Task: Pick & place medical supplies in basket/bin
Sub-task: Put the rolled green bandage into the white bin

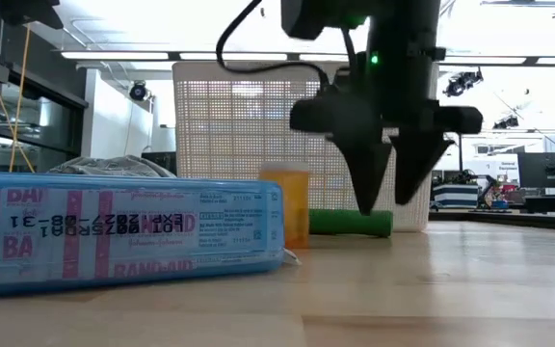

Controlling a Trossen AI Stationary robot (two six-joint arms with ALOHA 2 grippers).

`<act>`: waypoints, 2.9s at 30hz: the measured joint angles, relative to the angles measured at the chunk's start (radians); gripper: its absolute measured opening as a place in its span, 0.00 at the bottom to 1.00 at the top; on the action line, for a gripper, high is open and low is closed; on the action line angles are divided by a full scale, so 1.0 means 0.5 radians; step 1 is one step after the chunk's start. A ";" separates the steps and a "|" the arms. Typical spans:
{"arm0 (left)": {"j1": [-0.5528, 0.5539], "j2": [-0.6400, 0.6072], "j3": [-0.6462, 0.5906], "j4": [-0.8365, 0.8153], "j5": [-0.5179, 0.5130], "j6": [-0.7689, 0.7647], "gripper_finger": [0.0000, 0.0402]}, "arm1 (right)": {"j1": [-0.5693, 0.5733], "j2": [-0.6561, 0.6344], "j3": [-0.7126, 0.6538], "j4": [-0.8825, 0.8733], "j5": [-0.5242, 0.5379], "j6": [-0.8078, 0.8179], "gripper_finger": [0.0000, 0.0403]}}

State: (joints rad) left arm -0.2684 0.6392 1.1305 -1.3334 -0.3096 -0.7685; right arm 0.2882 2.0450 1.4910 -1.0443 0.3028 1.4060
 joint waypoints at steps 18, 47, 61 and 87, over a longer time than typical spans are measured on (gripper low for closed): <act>0.000 0.000 0.000 0.001 0.002 -0.001 0.53 | -0.029 -0.075 0.000 -0.029 0.132 -0.325 0.50; 0.000 0.000 0.000 0.001 0.006 -0.001 0.53 | -0.039 -0.075 0.000 0.037 0.215 -0.457 0.61; -0.001 0.000 0.000 0.001 -0.002 -0.001 0.53 | -0.039 -0.074 0.000 0.041 0.197 -0.572 0.74; 0.000 0.000 0.000 -0.001 -0.034 0.005 0.53 | -0.040 -0.074 -0.003 0.037 0.182 -0.720 0.75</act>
State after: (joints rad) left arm -0.2685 0.6392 1.1305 -1.3338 -0.3267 -0.7659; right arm 0.2680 2.0079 1.4895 -1.0258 0.3939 1.0462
